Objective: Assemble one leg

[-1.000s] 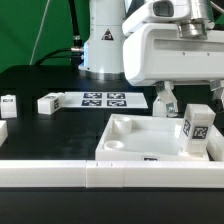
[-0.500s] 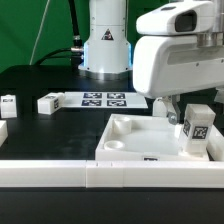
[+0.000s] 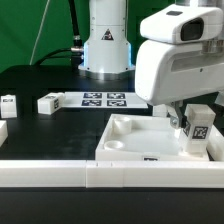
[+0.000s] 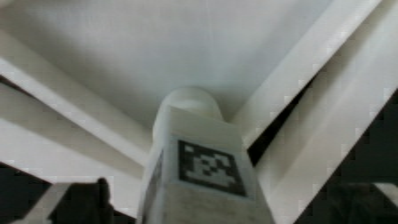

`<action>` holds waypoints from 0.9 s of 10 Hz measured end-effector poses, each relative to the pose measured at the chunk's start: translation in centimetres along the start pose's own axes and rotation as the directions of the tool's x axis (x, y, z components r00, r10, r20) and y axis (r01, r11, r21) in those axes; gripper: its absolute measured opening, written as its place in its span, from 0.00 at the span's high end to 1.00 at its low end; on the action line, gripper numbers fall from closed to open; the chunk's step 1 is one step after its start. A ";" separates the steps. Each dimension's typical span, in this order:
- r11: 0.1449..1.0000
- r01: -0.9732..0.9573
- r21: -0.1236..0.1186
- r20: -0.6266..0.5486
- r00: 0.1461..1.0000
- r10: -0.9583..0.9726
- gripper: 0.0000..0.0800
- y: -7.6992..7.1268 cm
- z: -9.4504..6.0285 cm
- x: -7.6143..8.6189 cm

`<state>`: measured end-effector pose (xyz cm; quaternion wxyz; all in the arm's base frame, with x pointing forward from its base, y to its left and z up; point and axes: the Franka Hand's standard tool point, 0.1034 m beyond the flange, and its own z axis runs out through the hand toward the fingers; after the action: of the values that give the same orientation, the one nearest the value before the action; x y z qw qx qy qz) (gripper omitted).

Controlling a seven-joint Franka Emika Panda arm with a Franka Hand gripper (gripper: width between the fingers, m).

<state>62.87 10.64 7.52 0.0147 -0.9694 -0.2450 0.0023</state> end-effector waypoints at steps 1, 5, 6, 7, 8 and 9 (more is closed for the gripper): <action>1.000 0.000 0.000 0.000 1.000 0.000 0.40 0.0 0.0 0.0; 0.999 -0.039 0.001 0.000 0.999 0.039 0.64 0.0 0.0 0.0; 0.999 -0.036 0.001 0.000 0.999 0.036 0.64 0.0 0.0 0.0; 0.995 -0.097 0.006 -0.006 0.995 0.097 0.64 0.0 0.1 0.0; 0.969 -0.247 0.018 -0.027 0.968 0.248 0.64 -0.2 0.1 0.2; 0.920 -0.392 0.029 -0.046 0.918 0.393 0.64 -0.4 0.1 0.2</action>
Offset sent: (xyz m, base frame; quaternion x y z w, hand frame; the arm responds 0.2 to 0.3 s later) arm 0.0000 0.0000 0.0000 0.0000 0.0000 0.0000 1.0000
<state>62.82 11.09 7.41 0.0296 -0.9984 -0.0453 -0.0172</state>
